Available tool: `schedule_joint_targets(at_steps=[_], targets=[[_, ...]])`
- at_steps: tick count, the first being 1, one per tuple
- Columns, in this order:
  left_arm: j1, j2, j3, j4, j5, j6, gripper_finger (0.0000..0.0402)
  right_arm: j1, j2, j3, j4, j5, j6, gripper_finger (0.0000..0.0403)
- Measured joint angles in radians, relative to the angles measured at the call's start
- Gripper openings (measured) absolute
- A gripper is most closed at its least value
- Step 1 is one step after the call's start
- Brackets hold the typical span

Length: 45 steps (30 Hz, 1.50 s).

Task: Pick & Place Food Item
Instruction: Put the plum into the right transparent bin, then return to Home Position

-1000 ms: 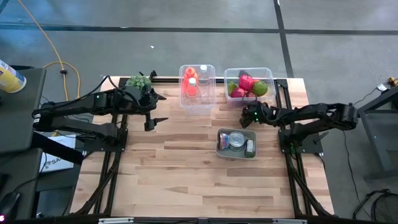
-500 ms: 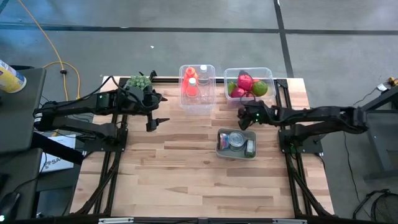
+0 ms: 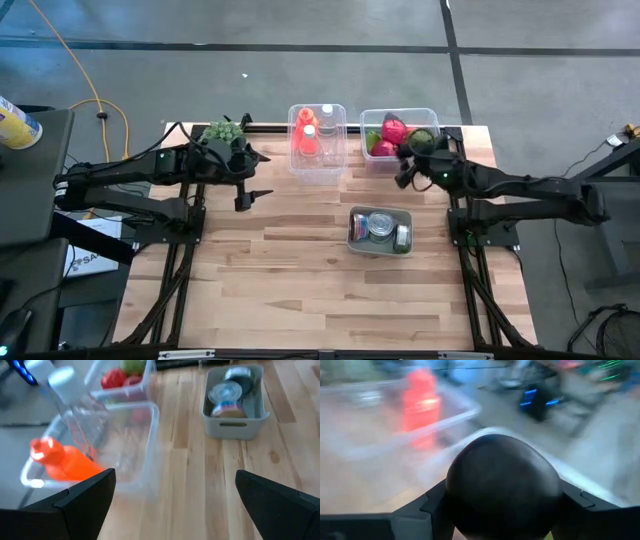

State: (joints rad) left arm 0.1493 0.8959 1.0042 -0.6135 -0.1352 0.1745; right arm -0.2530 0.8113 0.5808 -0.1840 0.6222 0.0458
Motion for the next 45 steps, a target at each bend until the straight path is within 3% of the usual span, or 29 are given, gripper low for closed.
schedule_joint_targets(at_steps=[4, 11, 17, 27, 37, 40, 45], targets=[[0.008, 0.000, 0.000, 0.069, 0.000, 0.037, 0.0400, -0.100, 0.005, 0.000, 0.057, 0.070, -0.041, 0.0232], [0.044, 0.000, 0.000, 0.083, 0.000, 0.037, 0.0400, -0.284, 0.063, -0.001, 0.027, -0.099, 0.034, 0.0271], [0.070, 0.000, 0.000, 0.083, 0.000, 0.035, 0.0400, -0.361, 0.137, -0.001, 0.046, -0.098, 0.036, 0.0281], [0.078, 0.026, 0.000, 0.082, 0.000, 0.035, 0.0400, -0.385, 0.221, -0.001, 0.104, -0.121, 0.003, 0.0283], [0.079, 0.080, 0.000, 0.078, 0.000, -0.027, 0.0400, -0.303, 0.216, -0.001, 0.193, -0.369, -0.043, 0.0283], [0.079, 0.079, 0.000, 0.091, -0.035, -0.022, 0.0400, -0.244, 0.216, -0.001, 0.257, -0.335, -0.082, 0.0281], [0.079, 0.037, 0.000, 0.103, -0.133, 0.015, 0.0400, -0.120, 0.181, 0.000, 0.379, -0.075, -0.268, 0.0243]])
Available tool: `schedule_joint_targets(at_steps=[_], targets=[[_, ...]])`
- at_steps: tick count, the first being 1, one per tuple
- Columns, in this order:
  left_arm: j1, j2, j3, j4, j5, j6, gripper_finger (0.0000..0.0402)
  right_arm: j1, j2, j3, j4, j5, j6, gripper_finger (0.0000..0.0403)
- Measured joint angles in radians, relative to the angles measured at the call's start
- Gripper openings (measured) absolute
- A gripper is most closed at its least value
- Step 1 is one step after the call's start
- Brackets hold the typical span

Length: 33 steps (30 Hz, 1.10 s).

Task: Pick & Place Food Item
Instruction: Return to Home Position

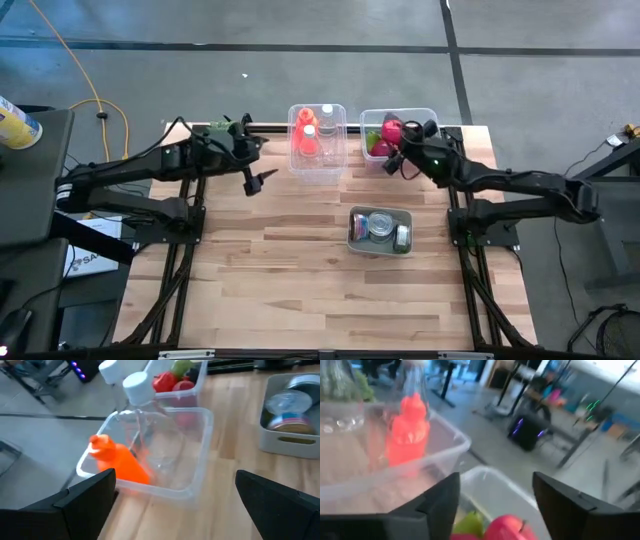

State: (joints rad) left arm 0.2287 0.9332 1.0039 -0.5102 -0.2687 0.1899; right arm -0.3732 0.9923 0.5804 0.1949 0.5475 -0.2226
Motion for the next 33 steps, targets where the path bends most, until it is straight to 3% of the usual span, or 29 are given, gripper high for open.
schedule_joint_targets(at_steps=[4, 9, 11, 16, 21, 24, 28, 33], targets=[[-0.001, -0.006, 0.000, -0.003, 0.043, -0.067, 0.0400, 0.107, -0.059, 0.000, 0.012, 0.096, -0.058, 0.0177], [0.001, 0.033, 0.000, -0.005, 0.031, -0.065, 0.0400, 0.250, -0.155, 0.000, -0.028, 0.105, -0.099, 0.0047], [0.001, 0.032, 0.000, -0.006, 0.027, -0.064, 0.0399, 0.311, -0.211, 0.000, -0.071, 0.103, -0.136, 0.0014], [-0.007, -0.005, 0.000, -0.026, 0.026, -0.090, 0.0374, 0.420, -0.361, 0.001, -0.200, 0.065, -0.068, 0.0003], [-0.021, -0.092, -0.004, -0.072, 0.031, -0.075, 0.0317, 0.452, -0.554, -0.001, -0.425, -0.299, 0.038, 0.0002], [-0.022, -0.163, -0.049, -0.025, 0.076, -0.079, 0.0277, 0.451, -0.640, -0.050, -0.439, -0.357, 0.117, 0.0002], [-0.021, -0.252, -0.185, 0.097, 0.100, -0.102, 0.0221, 0.452, -0.741, -0.161, -0.399, -0.367, 0.123, 0.0002], [-0.021, -0.354, -0.365, 0.265, 0.108, -0.167, 0.0154, 0.451, -0.824, -0.335, -0.142, -0.443, 0.118, 0.0002]])
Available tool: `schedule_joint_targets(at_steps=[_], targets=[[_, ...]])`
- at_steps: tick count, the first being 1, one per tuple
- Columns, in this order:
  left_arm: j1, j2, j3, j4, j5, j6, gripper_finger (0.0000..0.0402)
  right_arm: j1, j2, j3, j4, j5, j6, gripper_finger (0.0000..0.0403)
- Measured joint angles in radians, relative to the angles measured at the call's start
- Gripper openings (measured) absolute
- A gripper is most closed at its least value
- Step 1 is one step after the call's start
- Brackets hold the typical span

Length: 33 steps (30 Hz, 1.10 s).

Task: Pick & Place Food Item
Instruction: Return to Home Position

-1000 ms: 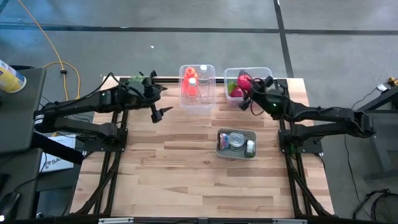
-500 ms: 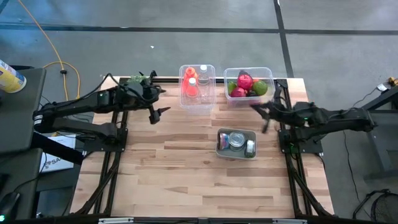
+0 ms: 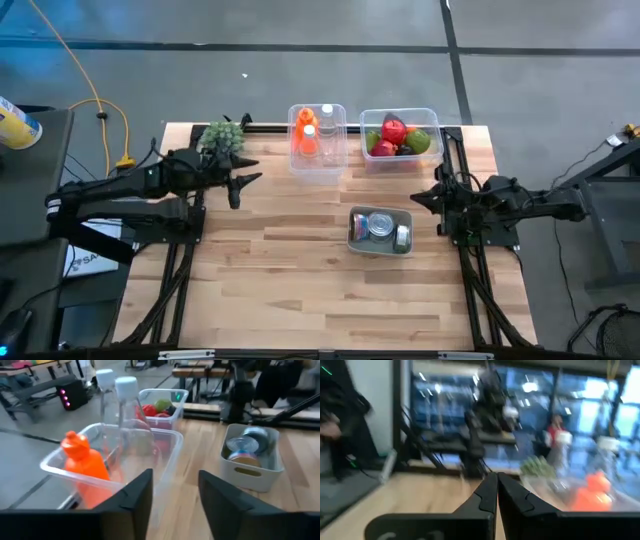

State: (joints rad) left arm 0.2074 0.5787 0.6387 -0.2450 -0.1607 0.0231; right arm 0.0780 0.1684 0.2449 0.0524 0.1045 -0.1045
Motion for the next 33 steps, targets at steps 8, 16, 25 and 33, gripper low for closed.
schedule_joint_targets(at_steps=[8, 16, 25, 33], targets=[[0.000, -0.099, -0.188, 0.155, 0.071, -0.043, 0.0069, 0.000, -0.011, -0.196, 0.254, -0.033, 0.020, 0.0003], [0.000, -0.179, -0.196, 0.192, 0.115, -0.043, 0.0025, 0.000, -0.013, -0.236, 0.280, -0.094, 0.083, 0.0003], [0.000, -0.317, -0.223, 0.043, 0.278, -0.104, 0.0014, 0.000, -0.013, -0.236, 0.115, 0.128, 0.108, 0.0002], [0.000, -0.570, -0.261, -0.042, 0.315, -0.105, 0.0014, 0.000, -0.013, -0.237, 0.048, 0.151, 0.105, 0.0002]])
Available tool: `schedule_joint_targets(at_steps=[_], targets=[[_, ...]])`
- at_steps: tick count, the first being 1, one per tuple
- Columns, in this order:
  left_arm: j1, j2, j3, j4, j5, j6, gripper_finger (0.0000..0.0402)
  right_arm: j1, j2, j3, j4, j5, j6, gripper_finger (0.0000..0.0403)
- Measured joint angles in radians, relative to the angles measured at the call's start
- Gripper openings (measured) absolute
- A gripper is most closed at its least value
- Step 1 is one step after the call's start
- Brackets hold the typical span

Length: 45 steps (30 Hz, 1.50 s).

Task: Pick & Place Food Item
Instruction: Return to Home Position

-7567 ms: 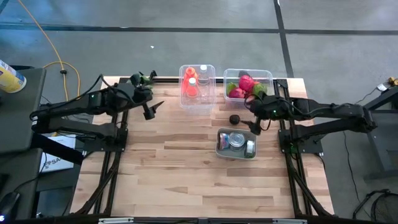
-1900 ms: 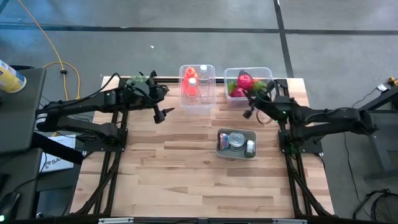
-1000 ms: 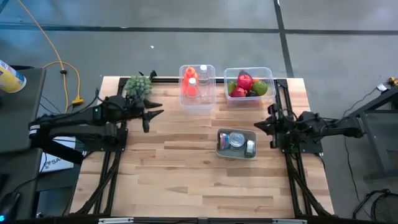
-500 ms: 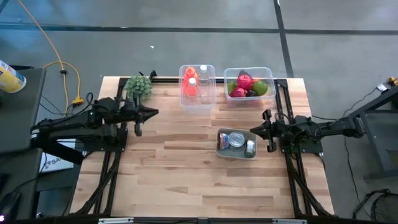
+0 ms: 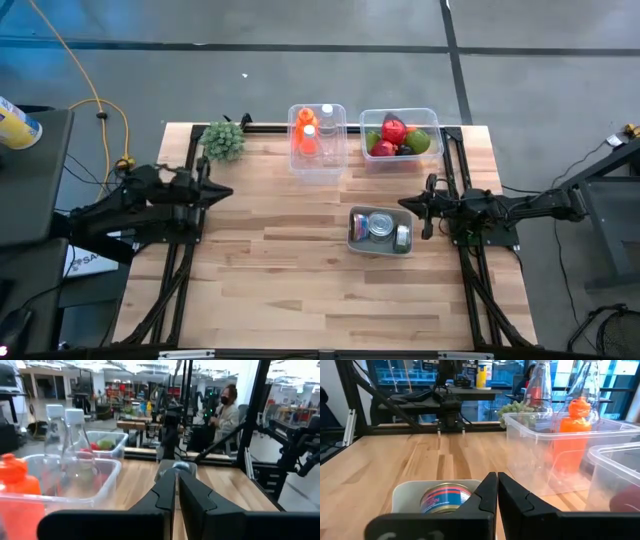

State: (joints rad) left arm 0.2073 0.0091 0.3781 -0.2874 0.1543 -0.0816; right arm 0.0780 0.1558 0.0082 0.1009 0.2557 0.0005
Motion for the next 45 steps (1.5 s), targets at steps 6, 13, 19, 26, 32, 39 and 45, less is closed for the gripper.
schedule_joint_targets(at_steps=[6, 13, 19, 26, 32, 39, 45], targets=[[-0.001, -0.003, -0.052, -0.024, -0.008, -0.051, 0.0014, 0.000, 0.002, 0.000, -0.001, 0.001, 0.000, 0.0002], [-0.001, -0.005, -0.203, 0.117, 0.074, -0.059, 0.0014, 0.000, 0.008, -0.001, -0.002, 0.001, 0.000, 0.0002], [-0.001, -0.005, -0.310, 0.266, 0.117, -0.054, 0.0014, 0.000, 0.009, -0.002, -0.004, 0.001, 0.000, 0.0002], [-0.034, 0.012, -0.366, 0.367, 0.192, -0.081, 0.0014, 0.000, 0.009, -0.003, -0.007, 0.000, 0.000, 0.0002], [-0.072, 0.013, -0.368, 0.353, 0.195, -0.133, 0.0014, 0.000, 0.009, -0.003, -0.011, 0.000, 0.000, 0.0002], [-0.103, 0.014, -0.369, 0.354, 0.218, -0.311, 0.0014, 0.000, 0.009, -0.003, -0.016, 0.000, -0.001, 0.0002], [-0.108, 0.013, -0.370, 0.356, 0.217, -0.309, 0.0014, 0.000, 0.009, -0.003, -0.016, 0.000, -0.001, 0.0002]])
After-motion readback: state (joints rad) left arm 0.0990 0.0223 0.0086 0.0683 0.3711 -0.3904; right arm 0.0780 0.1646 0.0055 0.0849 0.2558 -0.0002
